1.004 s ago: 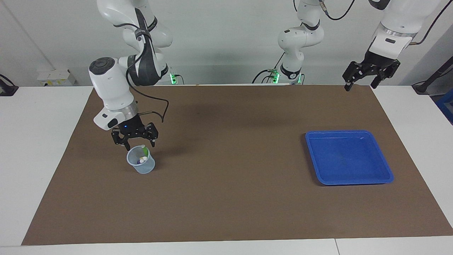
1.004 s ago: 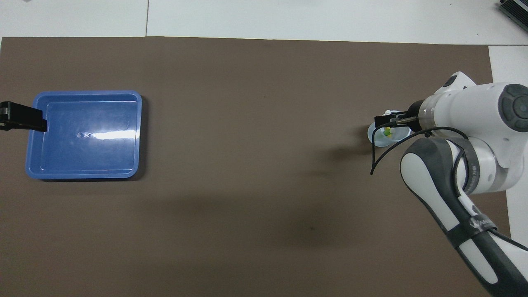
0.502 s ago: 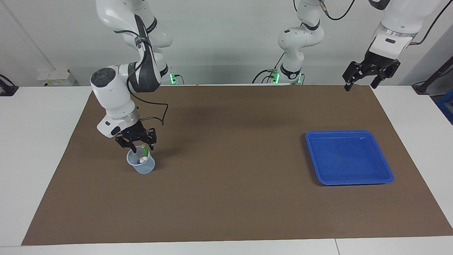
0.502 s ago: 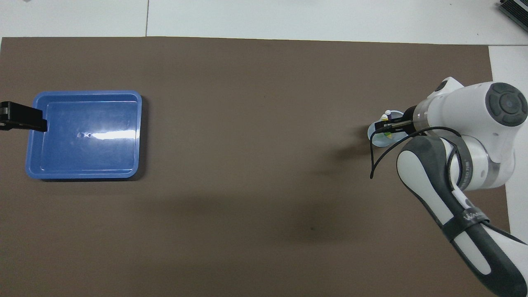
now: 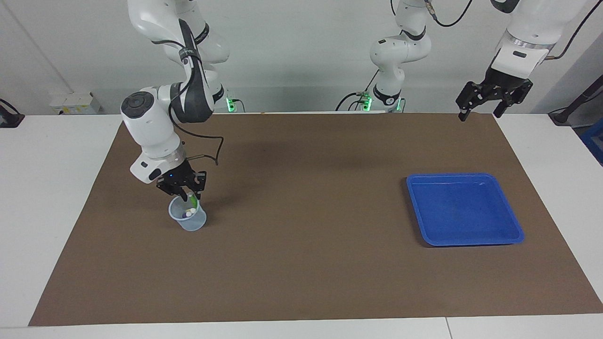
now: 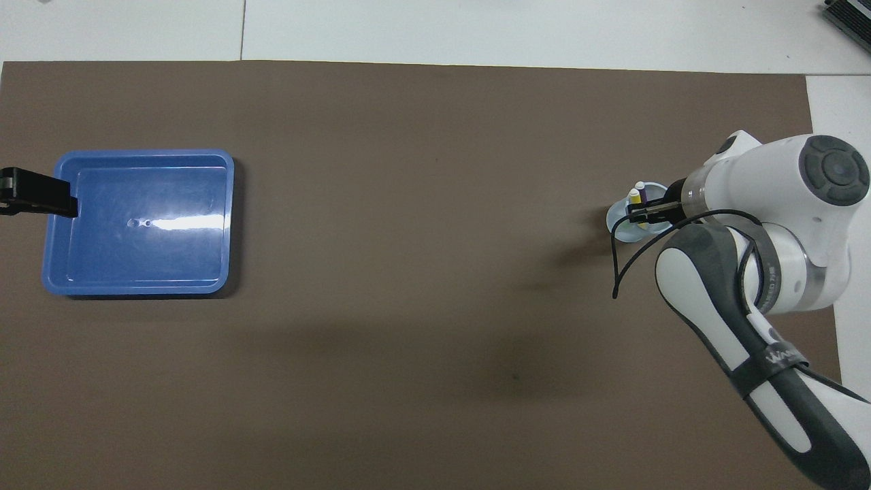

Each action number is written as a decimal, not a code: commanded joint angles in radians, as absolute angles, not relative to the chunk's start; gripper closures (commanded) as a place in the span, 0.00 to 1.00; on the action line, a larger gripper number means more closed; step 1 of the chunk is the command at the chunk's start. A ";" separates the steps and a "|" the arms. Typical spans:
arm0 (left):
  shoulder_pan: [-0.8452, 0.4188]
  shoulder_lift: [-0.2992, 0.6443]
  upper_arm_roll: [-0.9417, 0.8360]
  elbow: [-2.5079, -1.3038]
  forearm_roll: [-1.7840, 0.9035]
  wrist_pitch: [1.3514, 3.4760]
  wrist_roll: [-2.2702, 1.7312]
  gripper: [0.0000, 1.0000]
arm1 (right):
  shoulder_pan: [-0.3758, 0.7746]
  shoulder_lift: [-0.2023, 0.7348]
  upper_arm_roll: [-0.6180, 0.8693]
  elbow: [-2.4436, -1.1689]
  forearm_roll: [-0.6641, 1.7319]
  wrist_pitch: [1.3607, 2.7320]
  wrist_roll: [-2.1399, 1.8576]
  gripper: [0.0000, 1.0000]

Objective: Right arm passes pens to left for tray arrangement
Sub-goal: 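Reach the right gripper into the white cup and grasp the green pen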

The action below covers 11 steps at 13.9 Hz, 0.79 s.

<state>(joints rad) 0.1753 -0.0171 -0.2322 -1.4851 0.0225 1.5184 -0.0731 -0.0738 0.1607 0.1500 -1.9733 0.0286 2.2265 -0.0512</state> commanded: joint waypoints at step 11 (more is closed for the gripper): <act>0.184 -0.044 -0.224 -1.513 0.025 1.522 -0.071 0.00 | -0.132 0.143 0.156 -1.956 0.035 2.189 -0.141 1.00</act>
<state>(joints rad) 0.1762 -0.0171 -0.2287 -1.4851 0.0225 1.5184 -0.0732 -0.1010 0.1579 0.1484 -1.9691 0.0277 2.2201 -0.0871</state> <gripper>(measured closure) 0.000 0.824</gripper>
